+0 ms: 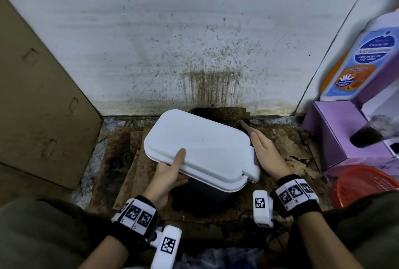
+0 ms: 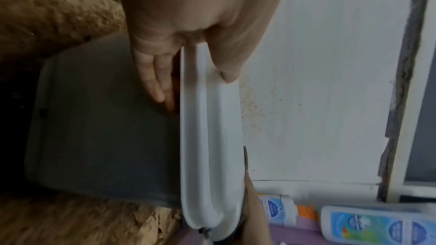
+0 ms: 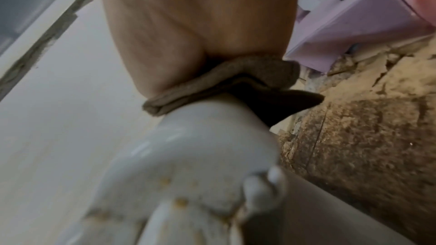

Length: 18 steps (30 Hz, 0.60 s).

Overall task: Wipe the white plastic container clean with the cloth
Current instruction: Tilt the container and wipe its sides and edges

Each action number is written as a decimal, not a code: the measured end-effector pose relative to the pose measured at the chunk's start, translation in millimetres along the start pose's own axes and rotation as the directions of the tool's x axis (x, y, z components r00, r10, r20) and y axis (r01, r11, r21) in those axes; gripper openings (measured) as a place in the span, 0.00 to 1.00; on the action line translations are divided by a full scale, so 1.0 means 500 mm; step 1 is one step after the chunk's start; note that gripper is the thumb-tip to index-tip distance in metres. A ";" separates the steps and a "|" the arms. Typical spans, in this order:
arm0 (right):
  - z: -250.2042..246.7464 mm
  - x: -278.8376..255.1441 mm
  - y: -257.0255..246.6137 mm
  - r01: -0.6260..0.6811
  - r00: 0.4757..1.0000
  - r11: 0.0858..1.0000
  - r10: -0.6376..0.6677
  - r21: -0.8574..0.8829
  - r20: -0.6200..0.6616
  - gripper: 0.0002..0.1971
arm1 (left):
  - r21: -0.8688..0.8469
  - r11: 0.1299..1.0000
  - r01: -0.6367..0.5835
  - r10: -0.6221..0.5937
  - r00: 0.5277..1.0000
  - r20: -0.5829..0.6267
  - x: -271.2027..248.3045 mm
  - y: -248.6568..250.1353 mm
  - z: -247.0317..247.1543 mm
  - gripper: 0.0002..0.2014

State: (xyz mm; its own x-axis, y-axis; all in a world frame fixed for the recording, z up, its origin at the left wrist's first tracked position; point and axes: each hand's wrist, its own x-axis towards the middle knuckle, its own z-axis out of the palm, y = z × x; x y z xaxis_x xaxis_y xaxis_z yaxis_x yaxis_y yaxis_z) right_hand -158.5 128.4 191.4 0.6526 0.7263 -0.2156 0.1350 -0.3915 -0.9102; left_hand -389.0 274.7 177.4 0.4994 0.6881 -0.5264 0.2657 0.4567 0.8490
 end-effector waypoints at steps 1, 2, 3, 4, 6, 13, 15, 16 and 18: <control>0.004 -0.005 0.004 0.004 1.000 1.000 -0.004 -0.017 -0.006 0.17 | -0.001 1.000 -0.017 0.017 1.000 -0.010 -0.001 0.000 -0.002 0.20; 0.010 -0.012 0.008 0.005 1.000 1.000 -0.006 -0.028 -0.021 0.18 | -0.002 1.000 -0.031 0.031 0.999 -0.017 -0.001 0.005 -0.003 0.19; 0.017 -0.019 0.012 0.006 0.999 1.000 -0.007 -0.022 -0.047 0.19 | -0.009 0.999 -0.044 0.044 0.999 -0.019 0.001 0.009 -0.008 0.18; 0.025 -0.026 0.016 0.004 0.997 1.000 -0.004 -0.007 -0.080 0.19 | -0.011 0.998 -0.058 0.057 0.998 -0.013 0.006 0.014 -0.012 0.18; 0.039 -0.041 0.025 0.006 0.986 0.999 0.000 0.039 -0.167 0.19 | -0.010 0.995 -0.101 0.101 0.995 -0.003 0.017 0.027 -0.015 0.19; 0.089 -0.098 0.010 0.101 0.894 0.987 -0.037 0.122 -0.446 0.15 | 0.092 0.970 -0.226 0.228 0.974 -0.010 0.075 0.059 -0.043 0.22; 0.109 -0.110 0.008 0.126 0.858 0.985 -0.049 0.116 -0.511 0.15 | 0.114 0.973 -0.201 0.203 0.979 -0.005 0.089 0.066 -0.051 0.20; 0.118 -0.114 0.010 0.125 0.849 0.986 -0.047 0.112 -0.526 0.16 | 0.134 0.972 -0.194 0.195 0.981 0.004 0.094 0.067 -0.052 0.20; 0.130 -0.116 0.022 0.114 0.839 0.990 -0.048 0.088 -0.542 0.16 | 0.173 0.967 -0.187 0.189 0.982 0.006 0.096 0.067 -0.046 0.18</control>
State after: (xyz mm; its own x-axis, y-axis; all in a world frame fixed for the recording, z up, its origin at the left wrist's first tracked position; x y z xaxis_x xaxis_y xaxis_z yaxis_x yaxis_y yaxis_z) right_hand -243.5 118.9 171.0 0.9451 0.3223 0.0543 0.1419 -0.2551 -0.9565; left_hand -375.2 336.0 179.4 0.5451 0.7588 -0.3564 0.3060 0.2157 0.9273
